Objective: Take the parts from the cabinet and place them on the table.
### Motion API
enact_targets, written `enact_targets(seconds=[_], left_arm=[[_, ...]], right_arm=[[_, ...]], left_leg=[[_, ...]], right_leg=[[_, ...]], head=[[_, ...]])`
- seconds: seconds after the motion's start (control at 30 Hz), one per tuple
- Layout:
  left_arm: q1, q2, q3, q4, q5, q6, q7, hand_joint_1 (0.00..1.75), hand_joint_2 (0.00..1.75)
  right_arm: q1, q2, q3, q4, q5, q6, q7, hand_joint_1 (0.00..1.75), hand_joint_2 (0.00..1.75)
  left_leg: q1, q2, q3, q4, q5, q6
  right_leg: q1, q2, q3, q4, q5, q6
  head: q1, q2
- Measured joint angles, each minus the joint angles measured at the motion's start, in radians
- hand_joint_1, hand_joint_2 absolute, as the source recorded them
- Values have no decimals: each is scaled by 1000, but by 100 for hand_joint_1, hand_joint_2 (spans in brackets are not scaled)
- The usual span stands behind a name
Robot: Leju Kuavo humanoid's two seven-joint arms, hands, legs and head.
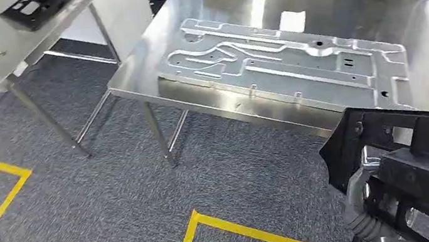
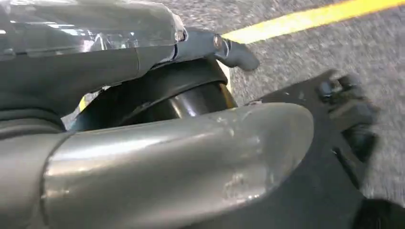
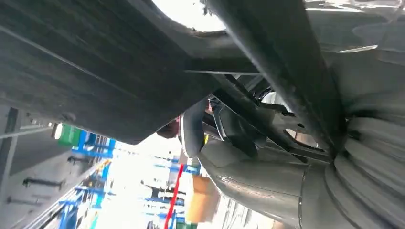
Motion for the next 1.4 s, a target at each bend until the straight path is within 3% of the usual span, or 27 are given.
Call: enact_targets(seconds=[0.03,0.1,0.17,0.23,0.3,0.37,0.4,0.47,0.6,0.63,0.7,0.73,0.77,0.8,0.87,0.9,0.93,0.97,1.03,1.07,1.1,1.2,1.23,1.27,1.3,1.37,1.4], left_arm=[[0,7,2,0,2,-14,-8,0,0],[-3,16,4,0,3,-28,-17,0,0],[-3,25,4,0,5,-31,-22,0,0],[-4,29,4,0,6,-30,-24,0,0],[-1,32,5,0,8,-30,-24,0,0],[2,36,7,0,17,-30,-25,0,0],[1,37,8,0,19,-30,-26,0,0],[0,37,9,0,19,-30,-29,0,0],[0,37,9,0,19,-30,-29,0,0],[-1,37,9,0,18,-30,-31,0,0],[-4,40,9,0,18,-29,-32,0,0],[-7,40,9,0,18,-29,-32,0,0],[-6,41,9,0,18,-29,-34,0,0],[-5,41,9,0,18,-29,-34,0,0],[-3,41,10,0,18,-29,-34,0,0],[-2,41,10,0,17,-29,-34,0,0],[1,42,11,0,16,-29,-35,0,0],[3,42,11,0,16,-29,-35,0,0],[3,43,11,0,16,-28,-38,0,0],[5,45,12,0,16,-28,-39,0,0],[5,48,14,0,18,-32,-43,0,0],[0,57,17,0,29,-46,-50,0,0],[0,57,21,0,35,-50,-53,0,0],[-1,59,25,0,40,-52,-56,0,0],[-1,59,32,0,46,-53,-58,0,0],[3,61,37,0,50,-51,-53,0,0],[4,62,40,0,50,-48,-40,0,0]], right_arm=[[-6,0,0,4,-1,5,2,175,175],[-12,0,0,10,-1,12,3,175,175],[-12,-1,0,14,-1,12,5,175,175],[-18,-1,0,18,-1,12,5,175,175],[-27,-1,0,21,-1,13,5,175,175],[-26,-2,0,26,-1,13,6,175,175],[-26,-2,0,27,-1,13,6,175,175],[-26,-2,0,27,0,13,9,175,175],[-26,-2,0,27,0,13,9,175,175],[-30,-2,0,28,0,14,10,175,175],[-31,-2,0,29,0,17,11,175,175],[-31,-2,0,29,0,17,11,175,175],[-33,-2,1,29,1,18,11,175,175],[-36,-2,1,30,0,18,11,175,175],[-36,-2,2,31,1,21,11,175,175],[-36,-2,2,33,1,22,12,175,175],[-36,-2,2,35,1,24,13,175,175],[-36,-2,2,37,1,25,14,175,175],[-36,-2,2,37,1,26,15,175,175],[-36,-2,2,38,1,27,16,175,175],[-40,-2,2,40,1,27,17,175,175],[-36,-2,2,44,10,21,17,175,175],[-37,-3,2,44,18,21,19,175,175],[-35,-3,2,45,26,18,22,175,175],[-41,-3,2,47,31,18,24,175,175],[-43,-3,2,54,32,16,27,175,175],[-42,-3,2,57,32,15,30,175,175]], left_leg=[[3,-34,5,-18,-16,0],[-3,-16,4,-17,-14,7],[0,3,12,-29,-5,24],[2,28,18,-43,3,39],[1,54,17,-43,1,42],[1,83,17,-43,-2,40],[1,97,19,-43,-4,38],[1,118,27,-43,-10,33],[1,119,28,-43,-11,32],[-2,135,38,-43,-18,22],[-9,175,58,-52,-28,-3],[-5,169,58,-50,-37,-11],[-2,115,52,-18,-59,-15],[-1,83,21,47,-99,-15],[-1,58,-56,205,-167,-17],[-1,54,-86,257,-175,-17],[-1,54,-94,261,-156,-15],[-1,52,-82,215,-113,-12],[-1,26,-20,51,-12,-1],[0,-24,-1,-6,2,7],[3,-40,3,-31,-6,6],[-8,-16,6,-28,-5,14],[7,-5,14,-44,6,23],[5,4,21,-51,11,27],[5,10,22,-55,13,34],[4,26,20,-54,13,34],[4,32,20,-54,12,33]], right_leg=[[5,10,-7,10,-3,6],[-3,29,-15,9,1,18],[-3,47,-18,3,6,34],[0,-62,-37,49,-28,42],[-6,-88,-111,193,-101,51],[-12,-91,-168,295,-125,58],[-14,-93,-162,278,-100,60],[-15,-109,-94,146,-20,59],[-15,-113,-84,129,-12,59],[-7,-185,-18,3,12,50],[7,-141,-21,-3,11,21],[-7,-127,-12,-13,18,11],[-6,-117,-11,-17,19,7],[-5,-108,-12,-16,20,0],[-1,-83,-12,-16,18,-7],[2,-69,-12,-14,18,-7],[3,-52,-10,-12,18,-8],[4,-35,-9,-9,17,-7],[4,-7,-7,-2,12,-5],[1,1,-10,0,10,-2],[7,14,-16,10,7,5],[-6,36,-20,1,14,26],[0,40,-20,4,13,31],[1,-13,-25,21,1,33],[0,-58,-48,67,-34,41],[-7,-85,-119,211,-106,55],[-9,-88,-145,259,-121,60]], head=[[2,0],[1,0],[1,0],[12,0],[14,0],[15,0],[14,0],[14,0],[14,0],[14,0],[12,0],[10,0],[6,0],[2,0],[1,0],[0,0],[1,0],[0,0],[1,0],[1,0],[3,0],[1,0],[0,0],[3,0],[15,0],[15,0],[15,0]])
